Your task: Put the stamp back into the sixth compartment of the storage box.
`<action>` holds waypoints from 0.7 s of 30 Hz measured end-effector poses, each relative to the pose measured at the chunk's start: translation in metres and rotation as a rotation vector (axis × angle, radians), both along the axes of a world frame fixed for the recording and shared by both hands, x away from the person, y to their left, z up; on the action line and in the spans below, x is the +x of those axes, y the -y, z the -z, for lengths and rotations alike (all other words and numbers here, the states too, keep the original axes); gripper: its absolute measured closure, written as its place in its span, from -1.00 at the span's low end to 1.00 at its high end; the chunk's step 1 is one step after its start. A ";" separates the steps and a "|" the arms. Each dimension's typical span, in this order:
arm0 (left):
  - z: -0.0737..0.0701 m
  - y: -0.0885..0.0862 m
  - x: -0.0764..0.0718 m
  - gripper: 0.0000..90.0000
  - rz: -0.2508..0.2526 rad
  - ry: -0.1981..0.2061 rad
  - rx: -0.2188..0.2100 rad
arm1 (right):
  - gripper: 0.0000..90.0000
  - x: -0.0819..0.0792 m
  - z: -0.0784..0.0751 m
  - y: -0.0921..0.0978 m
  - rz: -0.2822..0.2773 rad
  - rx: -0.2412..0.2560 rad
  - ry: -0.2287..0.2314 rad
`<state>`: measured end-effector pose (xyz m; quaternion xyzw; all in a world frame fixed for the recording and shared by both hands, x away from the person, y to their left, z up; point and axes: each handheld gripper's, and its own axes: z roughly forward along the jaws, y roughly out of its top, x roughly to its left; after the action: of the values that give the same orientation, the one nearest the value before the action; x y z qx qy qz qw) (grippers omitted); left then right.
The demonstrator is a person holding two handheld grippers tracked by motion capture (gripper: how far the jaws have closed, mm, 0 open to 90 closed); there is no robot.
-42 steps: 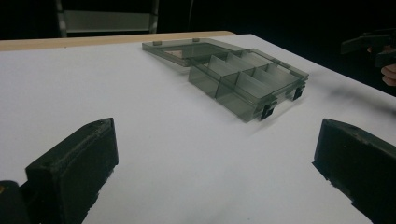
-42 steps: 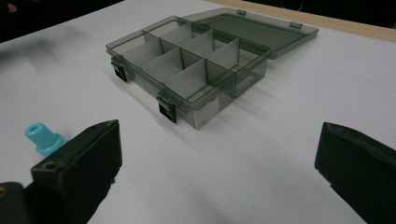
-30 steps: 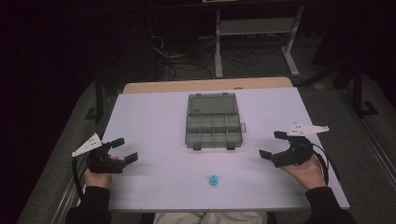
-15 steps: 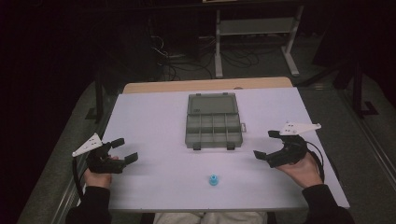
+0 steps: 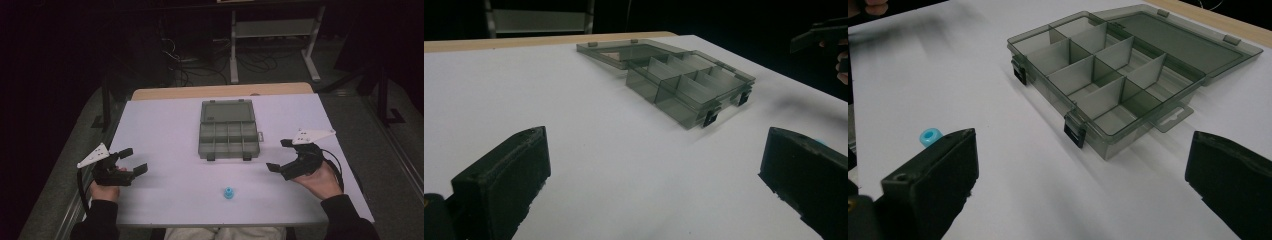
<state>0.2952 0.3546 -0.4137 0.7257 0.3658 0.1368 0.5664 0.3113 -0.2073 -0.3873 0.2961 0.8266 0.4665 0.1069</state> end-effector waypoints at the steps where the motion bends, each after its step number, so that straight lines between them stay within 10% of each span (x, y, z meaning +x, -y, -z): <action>1: 0.000 0.000 0.000 -1.00 0.000 0.000 0.002 | -0.99 0.000 0.000 -0.001 -0.005 0.000 -0.002; 21: 0.000 0.000 0.000 -1.00 -0.001 0.000 -0.003 | -0.99 0.002 -0.011 -0.022 -0.086 -0.052 -0.012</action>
<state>0.2948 0.3545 -0.4135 0.7245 0.3664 0.1366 0.5676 0.3136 -0.1850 -0.3766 0.2604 0.8511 0.4471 0.0895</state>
